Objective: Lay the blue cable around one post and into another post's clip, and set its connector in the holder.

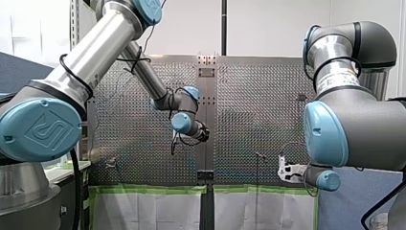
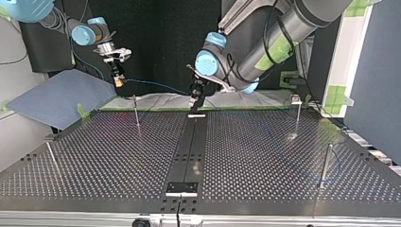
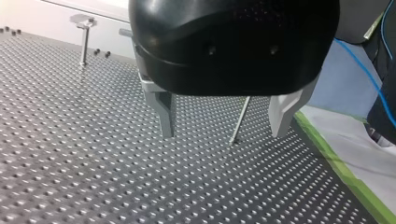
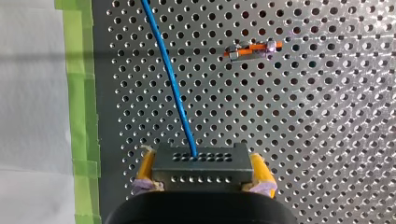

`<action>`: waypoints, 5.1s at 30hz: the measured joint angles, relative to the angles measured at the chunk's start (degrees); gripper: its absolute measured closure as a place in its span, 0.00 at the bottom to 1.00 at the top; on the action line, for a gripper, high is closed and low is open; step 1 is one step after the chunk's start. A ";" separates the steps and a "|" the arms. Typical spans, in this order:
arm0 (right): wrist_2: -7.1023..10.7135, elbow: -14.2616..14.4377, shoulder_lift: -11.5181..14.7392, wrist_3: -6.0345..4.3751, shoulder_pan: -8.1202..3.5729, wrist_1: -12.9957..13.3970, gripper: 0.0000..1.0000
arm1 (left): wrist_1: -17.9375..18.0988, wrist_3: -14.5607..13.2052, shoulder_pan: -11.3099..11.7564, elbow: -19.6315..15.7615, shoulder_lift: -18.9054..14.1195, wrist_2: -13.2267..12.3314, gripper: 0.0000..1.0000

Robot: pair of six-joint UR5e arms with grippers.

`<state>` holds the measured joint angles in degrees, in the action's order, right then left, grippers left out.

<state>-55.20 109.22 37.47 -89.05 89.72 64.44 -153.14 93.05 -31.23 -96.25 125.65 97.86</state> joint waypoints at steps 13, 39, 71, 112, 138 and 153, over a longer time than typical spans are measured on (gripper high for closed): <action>0.00 0.00 0.00 0.00 0.06 -0.10 1.00 | 6.64 -0.09 0.08 0.11 6.63 0.23 0.01; 0.00 -0.21 0.00 0.26 0.08 -0.62 1.00 | 19.51 0.31 -0.12 3.45 19.51 -0.22 0.01; 0.00 -0.22 0.00 0.26 0.07 -0.71 1.00 | 24.73 0.47 -0.59 6.24 25.27 -0.05 0.01; -0.20 -0.25 -0.02 0.52 -0.26 -0.89 1.00 | 23.79 0.54 -0.79 9.43 25.28 5.30 0.01; -1.05 -0.25 0.00 0.53 -0.46 -0.89 1.00 | 23.66 -0.16 -0.78 9.43 25.29 4.71 0.01; -1.06 -0.26 0.00 0.52 -0.46 -0.89 1.00 | 20.88 -1.54 -0.53 9.67 25.29 3.87 0.24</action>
<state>-56.26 108.96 37.47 -88.52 89.26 63.55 -132.26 91.51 -31.76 -86.58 150.94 101.72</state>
